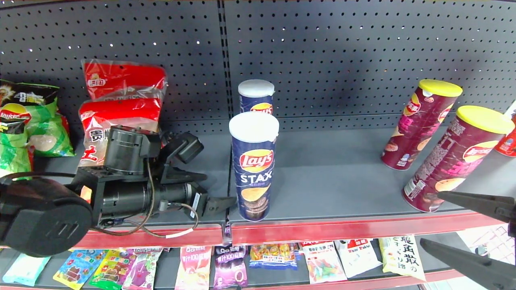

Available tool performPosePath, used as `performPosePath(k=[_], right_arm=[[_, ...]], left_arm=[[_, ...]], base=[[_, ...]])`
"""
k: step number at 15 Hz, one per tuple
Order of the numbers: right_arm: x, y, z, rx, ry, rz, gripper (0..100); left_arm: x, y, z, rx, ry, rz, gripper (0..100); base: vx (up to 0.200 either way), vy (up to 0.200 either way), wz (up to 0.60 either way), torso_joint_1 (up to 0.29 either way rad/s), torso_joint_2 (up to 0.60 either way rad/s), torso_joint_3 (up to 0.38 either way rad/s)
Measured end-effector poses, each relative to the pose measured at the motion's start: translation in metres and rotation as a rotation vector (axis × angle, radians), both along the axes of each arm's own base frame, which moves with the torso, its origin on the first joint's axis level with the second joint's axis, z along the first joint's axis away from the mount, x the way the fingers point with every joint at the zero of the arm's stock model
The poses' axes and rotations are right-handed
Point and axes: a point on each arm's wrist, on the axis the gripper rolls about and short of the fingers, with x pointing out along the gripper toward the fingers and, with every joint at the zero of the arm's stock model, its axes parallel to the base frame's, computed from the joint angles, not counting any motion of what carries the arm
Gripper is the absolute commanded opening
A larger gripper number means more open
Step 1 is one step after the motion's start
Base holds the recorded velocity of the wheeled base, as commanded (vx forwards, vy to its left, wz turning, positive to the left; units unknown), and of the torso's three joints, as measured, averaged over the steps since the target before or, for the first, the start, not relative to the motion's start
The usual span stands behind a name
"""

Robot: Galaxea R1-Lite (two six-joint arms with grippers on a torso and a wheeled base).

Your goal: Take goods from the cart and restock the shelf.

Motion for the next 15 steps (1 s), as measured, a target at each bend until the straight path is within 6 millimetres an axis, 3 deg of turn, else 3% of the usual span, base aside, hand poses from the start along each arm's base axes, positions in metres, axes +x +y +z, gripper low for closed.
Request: performPosePath(k=[9,12,15], right_arm=[[0.000,0.000,-0.007,-0.012,0.025,0.001,100],[-0.006,-0.005,-0.019,-0.025,0.049,-0.013,100],[-0.022,-0.019,-0.032,-0.026,0.038,-0.104,100]], left_arm=[[-0.007,0.005,0.005,0.001,-0.013,0.030,100],[-0.040,0.025,0.019,-0.014,-0.061,0.067,100],[-0.097,0.059,0.034,-0.027,-0.116,0.174,100]], base=[[0.000,0.000,0.00,0.000,0.00,0.000],[0.000,0.000,0.00,0.000,0.00,0.000],[0.000,0.000,0.00,0.000,0.00,0.000]])
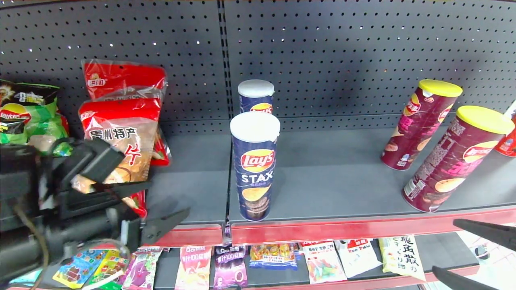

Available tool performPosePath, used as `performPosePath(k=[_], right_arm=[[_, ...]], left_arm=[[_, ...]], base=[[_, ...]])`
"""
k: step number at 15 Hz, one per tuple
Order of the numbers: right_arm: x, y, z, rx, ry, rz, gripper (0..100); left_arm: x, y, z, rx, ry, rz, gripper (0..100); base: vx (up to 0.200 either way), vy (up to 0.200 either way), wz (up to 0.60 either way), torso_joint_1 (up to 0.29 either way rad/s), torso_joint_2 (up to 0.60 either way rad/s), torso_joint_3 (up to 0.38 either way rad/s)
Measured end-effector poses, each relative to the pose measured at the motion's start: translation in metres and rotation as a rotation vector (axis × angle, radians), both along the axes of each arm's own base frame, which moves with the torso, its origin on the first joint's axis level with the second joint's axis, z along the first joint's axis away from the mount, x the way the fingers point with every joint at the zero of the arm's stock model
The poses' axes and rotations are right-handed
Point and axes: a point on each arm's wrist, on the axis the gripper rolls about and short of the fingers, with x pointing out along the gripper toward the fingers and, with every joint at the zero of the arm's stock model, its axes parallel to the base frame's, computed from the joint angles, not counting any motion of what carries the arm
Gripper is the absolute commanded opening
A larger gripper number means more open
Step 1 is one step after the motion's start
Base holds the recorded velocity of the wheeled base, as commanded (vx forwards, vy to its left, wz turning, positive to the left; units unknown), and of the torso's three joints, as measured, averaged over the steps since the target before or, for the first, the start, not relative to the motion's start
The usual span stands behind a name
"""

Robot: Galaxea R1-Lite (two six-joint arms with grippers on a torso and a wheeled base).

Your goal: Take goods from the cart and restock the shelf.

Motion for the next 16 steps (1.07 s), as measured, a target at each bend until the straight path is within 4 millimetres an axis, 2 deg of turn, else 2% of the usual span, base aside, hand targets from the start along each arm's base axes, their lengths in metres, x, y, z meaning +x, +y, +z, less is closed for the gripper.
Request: performPosePath(k=[2,5,8,10,12,16], right_arm=[[-0.017,-0.014,-0.010,-0.017,0.017,-0.129,100],[-0.051,-0.028,-0.025,-0.053,0.078,-0.326,100],[-0.085,-0.032,-0.041,-0.066,0.086,-0.476,100],[-0.101,-0.032,-0.051,-0.056,0.025,-0.518,100],[-0.112,-0.032,-0.064,-0.040,-0.043,-0.530,100],[-0.110,-0.032,-0.081,0.010,-0.157,-0.531,100]], left_arm=[[-0.048,0.026,0.001,0.012,0.015,0.102,100],[-0.119,0.061,-0.013,0.045,0.050,0.283,100],[-0.170,0.081,-0.038,0.038,0.071,0.551,100],[-0.190,0.082,-0.054,0.005,0.025,0.666,100],[-0.201,0.081,-0.072,-0.019,-0.016,0.714,100],[-0.190,0.077,-0.080,-0.161,-0.265,0.616,100]], base=[[0.000,0.000,0.00,0.000,0.00,0.000],[0.000,0.000,0.00,0.000,0.00,0.000],[0.000,0.000,0.00,0.000,0.00,0.000],[0.000,0.000,0.00,0.000,0.00,0.000],[0.000,0.000,0.00,0.000,0.00,0.000],[0.000,0.000,0.00,0.000,0.00,0.000]])
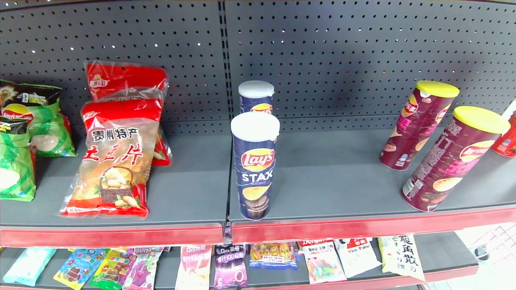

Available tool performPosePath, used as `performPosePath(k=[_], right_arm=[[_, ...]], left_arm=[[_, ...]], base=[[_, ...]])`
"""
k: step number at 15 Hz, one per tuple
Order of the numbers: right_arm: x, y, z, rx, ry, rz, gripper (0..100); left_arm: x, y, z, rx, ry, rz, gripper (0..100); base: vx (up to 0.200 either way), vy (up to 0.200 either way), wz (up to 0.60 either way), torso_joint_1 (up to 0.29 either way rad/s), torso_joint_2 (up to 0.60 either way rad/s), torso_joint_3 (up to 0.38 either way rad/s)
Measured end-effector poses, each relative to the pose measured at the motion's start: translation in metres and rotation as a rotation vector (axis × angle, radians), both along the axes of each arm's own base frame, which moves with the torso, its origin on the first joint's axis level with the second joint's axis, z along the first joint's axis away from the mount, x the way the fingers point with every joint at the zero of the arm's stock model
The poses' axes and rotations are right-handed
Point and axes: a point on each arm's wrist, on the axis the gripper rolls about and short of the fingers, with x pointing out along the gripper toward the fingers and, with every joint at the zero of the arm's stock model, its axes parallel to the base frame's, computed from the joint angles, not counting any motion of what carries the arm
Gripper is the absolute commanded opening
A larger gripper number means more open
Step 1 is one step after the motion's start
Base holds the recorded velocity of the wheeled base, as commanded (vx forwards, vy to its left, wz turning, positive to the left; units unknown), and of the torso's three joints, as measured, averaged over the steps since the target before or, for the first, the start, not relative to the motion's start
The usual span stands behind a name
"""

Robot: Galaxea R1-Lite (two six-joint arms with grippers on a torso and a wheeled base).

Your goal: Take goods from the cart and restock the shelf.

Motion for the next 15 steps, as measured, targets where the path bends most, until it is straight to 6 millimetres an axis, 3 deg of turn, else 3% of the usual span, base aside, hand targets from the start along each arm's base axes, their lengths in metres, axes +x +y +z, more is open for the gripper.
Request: performPosePath(k=[3,7,15], right_arm=[[0.010,0.000,-0.001,0.013,-0.182,-0.004,100],[0.016,-0.001,-0.019,0.065,-0.143,-0.046,100],[0.017,-0.001,-0.020,0.065,-0.139,-0.046,100]], left_arm=[[0.006,0.000,-0.010,0.004,-0.079,0.021,100],[0.006,0.000,-0.017,0.007,-0.146,0.082,100],[0.007,-0.002,-0.025,0.094,-0.116,-0.020,100]], base=[[0.000,0.000,0.00,0.000,0.00,0.000],[0.000,0.000,0.00,0.000,0.00,0.000],[0.000,0.000,0.00,0.000,0.00,0.000]])
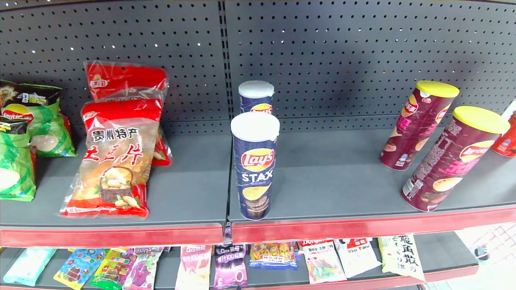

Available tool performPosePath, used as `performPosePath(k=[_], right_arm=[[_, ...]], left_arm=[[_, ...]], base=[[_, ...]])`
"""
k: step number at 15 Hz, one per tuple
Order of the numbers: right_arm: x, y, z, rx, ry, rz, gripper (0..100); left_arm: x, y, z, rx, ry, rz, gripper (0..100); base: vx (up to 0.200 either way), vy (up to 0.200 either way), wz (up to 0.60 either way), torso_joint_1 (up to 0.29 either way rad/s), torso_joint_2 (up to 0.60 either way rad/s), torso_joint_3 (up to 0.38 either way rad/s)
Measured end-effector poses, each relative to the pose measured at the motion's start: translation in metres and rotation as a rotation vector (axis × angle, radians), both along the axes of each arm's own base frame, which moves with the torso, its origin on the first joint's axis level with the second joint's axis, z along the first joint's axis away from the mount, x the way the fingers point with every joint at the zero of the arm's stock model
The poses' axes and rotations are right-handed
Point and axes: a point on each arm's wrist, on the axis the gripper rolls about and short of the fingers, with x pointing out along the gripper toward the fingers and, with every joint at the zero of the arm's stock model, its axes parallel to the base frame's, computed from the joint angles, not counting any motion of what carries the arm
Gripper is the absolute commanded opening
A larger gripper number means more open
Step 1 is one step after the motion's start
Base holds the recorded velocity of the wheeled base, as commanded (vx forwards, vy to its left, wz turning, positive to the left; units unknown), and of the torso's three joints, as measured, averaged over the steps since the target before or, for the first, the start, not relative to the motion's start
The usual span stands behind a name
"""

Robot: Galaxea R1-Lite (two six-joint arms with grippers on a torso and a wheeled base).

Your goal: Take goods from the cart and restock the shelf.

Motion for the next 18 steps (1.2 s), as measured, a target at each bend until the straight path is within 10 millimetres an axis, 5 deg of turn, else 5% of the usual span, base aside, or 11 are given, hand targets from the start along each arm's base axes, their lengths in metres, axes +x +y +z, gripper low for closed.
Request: performPosePath(k=[4,9,18], right_arm=[[0.0000,0.0000,0.0000,0.000,0.000,0.000,100],[0.0000,0.0000,0.0000,0.000,0.000,0.000,100],[0.0000,0.0000,0.0000,0.000,0.000,0.000,100]], left_arm=[[0.0000,0.0000,-0.0001,0.000,0.000,0.001,100],[0.0000,0.0000,-0.0001,0.001,0.001,0.000,100],[0.0000,0.0000,0.0000,0.001,0.000,0.001,100]], base=[[-0.200,0.000,0.00,0.006,0.00,0.005],[0.000,0.000,0.00,0.000,0.00,0.000],[0.000,-0.200,0.00,0.006,0.00,0.003]])
